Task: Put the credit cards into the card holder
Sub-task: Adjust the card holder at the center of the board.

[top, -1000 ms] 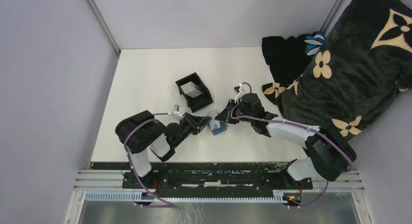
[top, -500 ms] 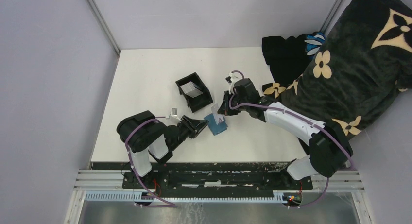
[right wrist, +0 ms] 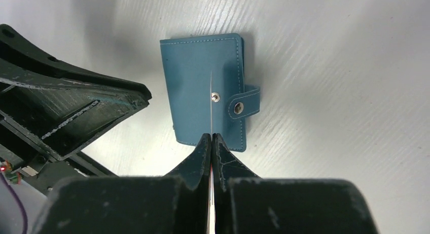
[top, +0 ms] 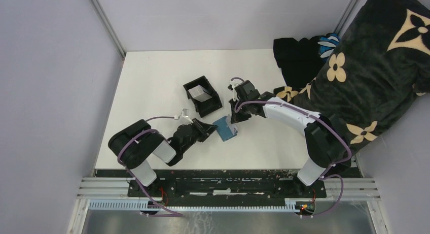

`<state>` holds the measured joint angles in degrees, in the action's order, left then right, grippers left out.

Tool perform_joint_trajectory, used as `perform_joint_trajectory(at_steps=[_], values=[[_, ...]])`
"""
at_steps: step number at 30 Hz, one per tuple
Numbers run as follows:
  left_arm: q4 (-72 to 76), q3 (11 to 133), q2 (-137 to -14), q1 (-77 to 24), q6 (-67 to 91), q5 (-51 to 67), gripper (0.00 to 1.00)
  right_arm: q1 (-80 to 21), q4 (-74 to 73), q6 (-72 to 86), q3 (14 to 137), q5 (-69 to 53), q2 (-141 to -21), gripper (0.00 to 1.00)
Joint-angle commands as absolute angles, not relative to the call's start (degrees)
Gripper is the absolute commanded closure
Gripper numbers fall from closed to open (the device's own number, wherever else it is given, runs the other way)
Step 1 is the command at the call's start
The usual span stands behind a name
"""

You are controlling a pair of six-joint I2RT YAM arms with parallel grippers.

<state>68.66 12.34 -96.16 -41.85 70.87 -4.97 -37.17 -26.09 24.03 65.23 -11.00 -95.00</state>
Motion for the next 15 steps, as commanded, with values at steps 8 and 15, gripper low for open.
perform_joint_trajectory(at_steps=[8, 15], values=[[55.3, 17.9, -96.2, -41.7, 65.0, -6.1, 0.81, -37.8, -29.7, 18.4, 71.2, -3.4, -98.0, 0.99], [53.3, 19.9, -98.2, -41.6, 64.6, -5.5, 0.82, -37.7, -30.7, 16.9, 72.0, -1.3, -99.0, 0.99]])
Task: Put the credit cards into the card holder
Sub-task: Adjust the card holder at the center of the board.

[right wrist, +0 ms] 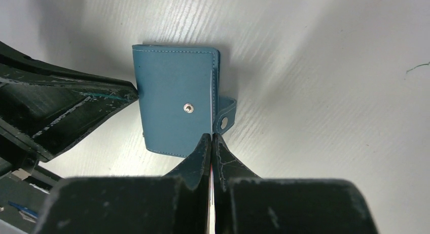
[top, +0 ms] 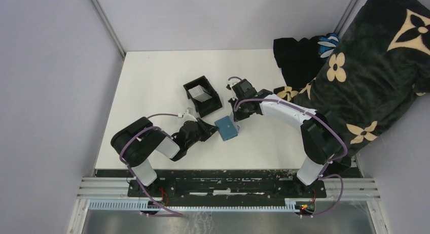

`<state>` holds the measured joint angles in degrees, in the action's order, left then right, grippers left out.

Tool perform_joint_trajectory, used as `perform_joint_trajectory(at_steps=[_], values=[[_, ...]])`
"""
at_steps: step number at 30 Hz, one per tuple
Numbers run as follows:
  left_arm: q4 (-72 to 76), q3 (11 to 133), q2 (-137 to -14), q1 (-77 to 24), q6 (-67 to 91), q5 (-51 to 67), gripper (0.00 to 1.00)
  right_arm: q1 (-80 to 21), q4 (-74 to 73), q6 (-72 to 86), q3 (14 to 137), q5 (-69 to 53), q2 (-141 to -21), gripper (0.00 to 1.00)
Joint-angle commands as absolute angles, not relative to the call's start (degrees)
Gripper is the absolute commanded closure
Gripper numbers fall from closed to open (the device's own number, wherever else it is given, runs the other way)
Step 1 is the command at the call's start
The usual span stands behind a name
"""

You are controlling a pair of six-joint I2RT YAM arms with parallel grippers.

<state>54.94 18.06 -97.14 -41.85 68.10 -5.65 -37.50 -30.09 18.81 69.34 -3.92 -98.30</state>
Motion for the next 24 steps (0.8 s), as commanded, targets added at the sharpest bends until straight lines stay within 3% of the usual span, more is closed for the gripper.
perform_joint_trajectory(at_steps=[1, 24], values=[[53.2, 20.0, -98.2, -41.6, 64.6, -5.5, 0.82, -37.7, -30.7, 16.8, 72.2, -1.2, -99.4, 0.99], [50.6, 21.7, -100.4, -41.6, 64.2, -5.6, 0.85, -36.0, -27.2, 17.7, 69.4, -0.3, -97.5, 0.99]])
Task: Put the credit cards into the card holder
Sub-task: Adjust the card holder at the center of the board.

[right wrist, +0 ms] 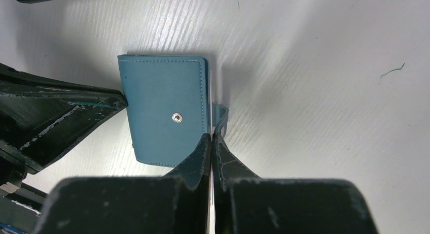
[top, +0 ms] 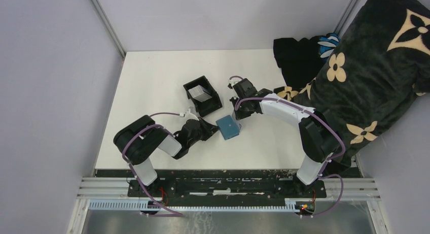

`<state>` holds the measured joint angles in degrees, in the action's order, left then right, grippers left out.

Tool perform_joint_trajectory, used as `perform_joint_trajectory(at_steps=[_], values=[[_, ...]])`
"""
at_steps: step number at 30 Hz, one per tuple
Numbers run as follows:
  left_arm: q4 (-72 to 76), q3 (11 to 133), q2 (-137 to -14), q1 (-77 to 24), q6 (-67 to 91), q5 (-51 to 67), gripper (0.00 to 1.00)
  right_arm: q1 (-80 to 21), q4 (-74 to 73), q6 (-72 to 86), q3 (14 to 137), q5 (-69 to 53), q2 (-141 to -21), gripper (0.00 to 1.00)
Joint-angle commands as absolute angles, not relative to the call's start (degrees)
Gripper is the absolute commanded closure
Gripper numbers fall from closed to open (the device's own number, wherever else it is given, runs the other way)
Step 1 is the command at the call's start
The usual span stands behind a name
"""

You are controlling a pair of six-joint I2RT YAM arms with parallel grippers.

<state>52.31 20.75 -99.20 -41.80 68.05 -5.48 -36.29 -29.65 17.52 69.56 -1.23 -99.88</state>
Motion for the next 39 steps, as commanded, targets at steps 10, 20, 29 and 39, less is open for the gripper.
perform_joint_trajectory(at_steps=[10, 20, 29, 39], values=[[50.8, 22.0, -101.2, -41.7, 64.3, -5.3, 0.85, -35.4, -26.2, 18.3, 68.1, -2.2, -98.4, 0.99], [51.6, 21.1, -101.7, -41.7, 64.5, -5.2, 0.86, -33.0, -19.0, 23.5, 61.9, -7.8, -96.4, 0.99], [52.2, 20.6, -101.7, -41.6, 64.6, -5.2, 0.86, -32.7, -17.3, 25.8, 60.6, -8.4, -93.6, 0.99], [52.1, 20.6, -101.8, -41.7, 64.7, -5.1, 0.87, -32.8, -17.8, 26.2, 60.5, -8.2, -91.9, 0.99]])
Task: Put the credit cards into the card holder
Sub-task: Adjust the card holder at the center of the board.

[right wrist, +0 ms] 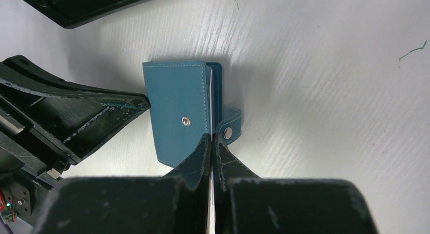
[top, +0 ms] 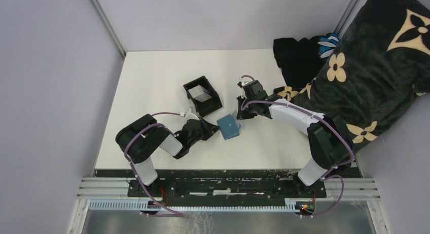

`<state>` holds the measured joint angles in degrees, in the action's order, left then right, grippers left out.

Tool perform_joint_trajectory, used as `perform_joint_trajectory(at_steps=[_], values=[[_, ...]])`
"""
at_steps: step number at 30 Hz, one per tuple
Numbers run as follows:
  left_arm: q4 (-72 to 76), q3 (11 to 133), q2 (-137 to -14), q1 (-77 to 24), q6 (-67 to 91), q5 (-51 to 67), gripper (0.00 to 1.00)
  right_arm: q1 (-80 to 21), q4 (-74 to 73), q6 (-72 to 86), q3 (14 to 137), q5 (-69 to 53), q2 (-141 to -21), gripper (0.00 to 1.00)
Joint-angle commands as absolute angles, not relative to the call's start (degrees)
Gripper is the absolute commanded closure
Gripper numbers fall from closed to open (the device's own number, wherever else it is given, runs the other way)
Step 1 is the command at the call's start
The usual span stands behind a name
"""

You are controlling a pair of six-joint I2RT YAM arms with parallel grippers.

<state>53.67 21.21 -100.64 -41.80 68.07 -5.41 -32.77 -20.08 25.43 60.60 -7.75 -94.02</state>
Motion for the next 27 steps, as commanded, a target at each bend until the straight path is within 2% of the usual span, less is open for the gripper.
perform_joint_trajectory(at_steps=[1, 27], values=[[52.2, 20.5, -101.8, -41.7, 64.8, -5.2, 0.87, -32.7, -17.8, 26.2, 60.3, -8.3, -92.0, 0.99], [52.2, 21.2, -102.7, -41.7, 65.0, -4.7, 0.88, -32.7, -15.7, 25.9, 57.8, -8.0, -93.4, 0.99]])
